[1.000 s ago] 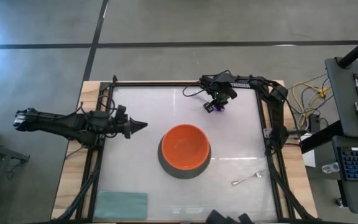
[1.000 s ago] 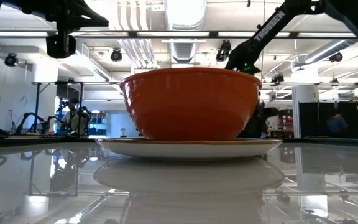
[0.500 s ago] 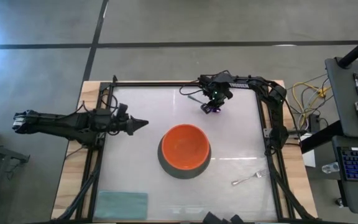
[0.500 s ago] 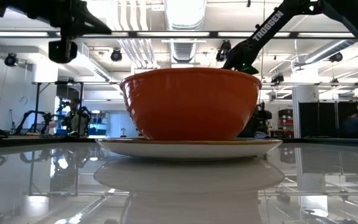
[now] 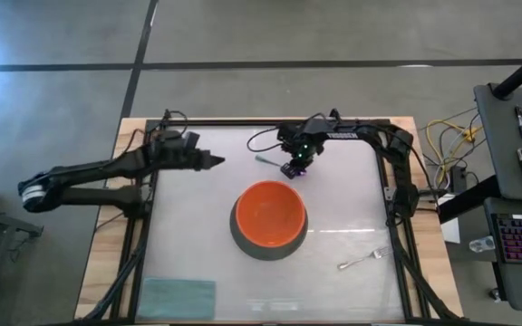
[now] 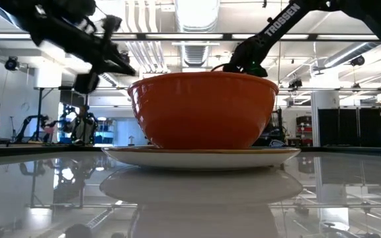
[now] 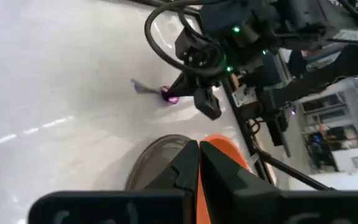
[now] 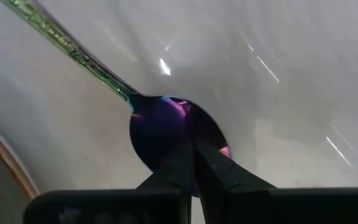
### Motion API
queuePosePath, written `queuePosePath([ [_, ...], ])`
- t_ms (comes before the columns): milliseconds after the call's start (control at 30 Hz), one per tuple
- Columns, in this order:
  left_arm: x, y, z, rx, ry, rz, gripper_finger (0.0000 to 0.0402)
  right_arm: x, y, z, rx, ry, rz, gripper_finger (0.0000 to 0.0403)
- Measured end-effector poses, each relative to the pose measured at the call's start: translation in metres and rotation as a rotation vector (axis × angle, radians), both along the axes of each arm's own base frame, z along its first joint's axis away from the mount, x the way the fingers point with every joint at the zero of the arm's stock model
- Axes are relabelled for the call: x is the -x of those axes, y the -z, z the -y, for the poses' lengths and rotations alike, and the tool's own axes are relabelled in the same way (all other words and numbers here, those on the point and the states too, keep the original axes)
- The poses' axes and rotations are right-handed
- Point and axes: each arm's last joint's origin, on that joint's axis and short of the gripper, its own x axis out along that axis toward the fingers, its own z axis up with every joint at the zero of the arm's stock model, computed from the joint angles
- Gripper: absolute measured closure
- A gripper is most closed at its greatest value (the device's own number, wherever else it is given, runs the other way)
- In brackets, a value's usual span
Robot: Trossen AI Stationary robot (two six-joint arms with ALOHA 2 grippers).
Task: Set table place
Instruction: Put the spoon on the orange bowl
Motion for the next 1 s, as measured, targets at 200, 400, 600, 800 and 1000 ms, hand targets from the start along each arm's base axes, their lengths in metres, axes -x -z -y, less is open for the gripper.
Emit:
queuePosePath([
  [200, -0.026, 0.028, -0.03, 0.086, -0.01, -0.011, 0.0402, -0.005, 0.0, -0.003, 0.012, -0.001, 0.024, 0.0394],
  [400, -0.05, 0.051, -0.043, 0.139, 0.028, 0.026, 0.0402, -0.007, 0.0, -0.002, 0.02, 0.011, 0.043, 0.0394],
  [600, -0.061, 0.066, -0.054, 0.181, 0.005, 0.044, 0.0376, -0.008, -0.001, -0.002, 0.024, 0.008, 0.049, 0.0394],
  [800, -0.063, 0.083, -0.061, 0.246, -0.015, -0.004, 0.0313, -0.008, -0.001, -0.002, 0.026, 0.009, 0.053, 0.0394],
  [1000, -0.075, 0.089, -0.069, 0.271, 0.001, -0.022, 0.0271, -0.008, -0.001, -0.002, 0.028, 0.009, 0.054, 0.0394],
])
